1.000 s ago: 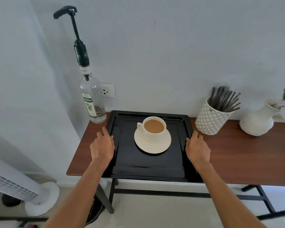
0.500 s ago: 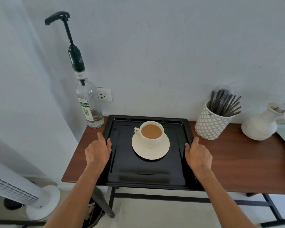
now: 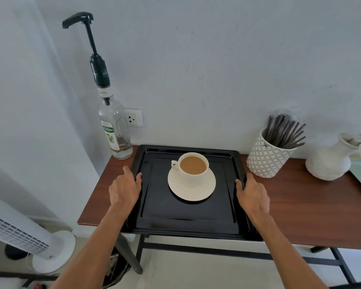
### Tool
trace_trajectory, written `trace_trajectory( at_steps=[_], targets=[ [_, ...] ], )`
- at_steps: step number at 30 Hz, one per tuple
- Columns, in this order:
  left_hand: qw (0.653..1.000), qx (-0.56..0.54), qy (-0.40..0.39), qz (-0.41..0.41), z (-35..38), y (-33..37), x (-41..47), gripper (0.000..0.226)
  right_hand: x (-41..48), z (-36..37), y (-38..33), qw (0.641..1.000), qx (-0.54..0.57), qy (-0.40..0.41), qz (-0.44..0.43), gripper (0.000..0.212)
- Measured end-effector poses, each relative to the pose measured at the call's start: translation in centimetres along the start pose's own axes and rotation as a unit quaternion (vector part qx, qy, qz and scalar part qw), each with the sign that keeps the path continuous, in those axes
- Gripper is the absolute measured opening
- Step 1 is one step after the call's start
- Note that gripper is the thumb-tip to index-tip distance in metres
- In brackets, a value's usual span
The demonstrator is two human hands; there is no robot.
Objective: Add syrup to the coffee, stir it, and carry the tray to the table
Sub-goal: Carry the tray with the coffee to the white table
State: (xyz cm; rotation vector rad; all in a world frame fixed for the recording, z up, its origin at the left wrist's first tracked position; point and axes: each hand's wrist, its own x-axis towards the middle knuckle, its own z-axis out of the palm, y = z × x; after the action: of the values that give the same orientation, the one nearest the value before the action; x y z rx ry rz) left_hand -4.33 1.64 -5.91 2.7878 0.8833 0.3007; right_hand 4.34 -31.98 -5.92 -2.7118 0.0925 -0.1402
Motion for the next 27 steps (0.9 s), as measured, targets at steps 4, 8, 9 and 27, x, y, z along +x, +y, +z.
trace_trajectory(
  at_steps=[4,8,9,27],
  targets=[
    [1.0,-0.019,0.0,-0.007,-0.3,-0.1,-0.9,0.044,-0.3,-0.4,0.3,1.0,0.006,-0.004,0.002,0.033],
    [0.999,-0.035,0.006,-0.019,-0.6,-0.3,-2.2,0.041,-0.9,-1.0,0.6,1.0,0.01,-0.009,-0.006,0.033],
    [0.999,-0.039,0.007,-0.023,-0.7,-0.4,-2.6,0.04,-1.1,-1.2,0.6,1.0,0.011,-0.011,-0.009,0.033],
    [0.988,-0.105,0.068,-0.094,-3.7,-6.6,-9.7,0.039,-4.7,-2.3,-2.2,0.993,0.045,-0.027,-0.11,0.024]
  ],
)
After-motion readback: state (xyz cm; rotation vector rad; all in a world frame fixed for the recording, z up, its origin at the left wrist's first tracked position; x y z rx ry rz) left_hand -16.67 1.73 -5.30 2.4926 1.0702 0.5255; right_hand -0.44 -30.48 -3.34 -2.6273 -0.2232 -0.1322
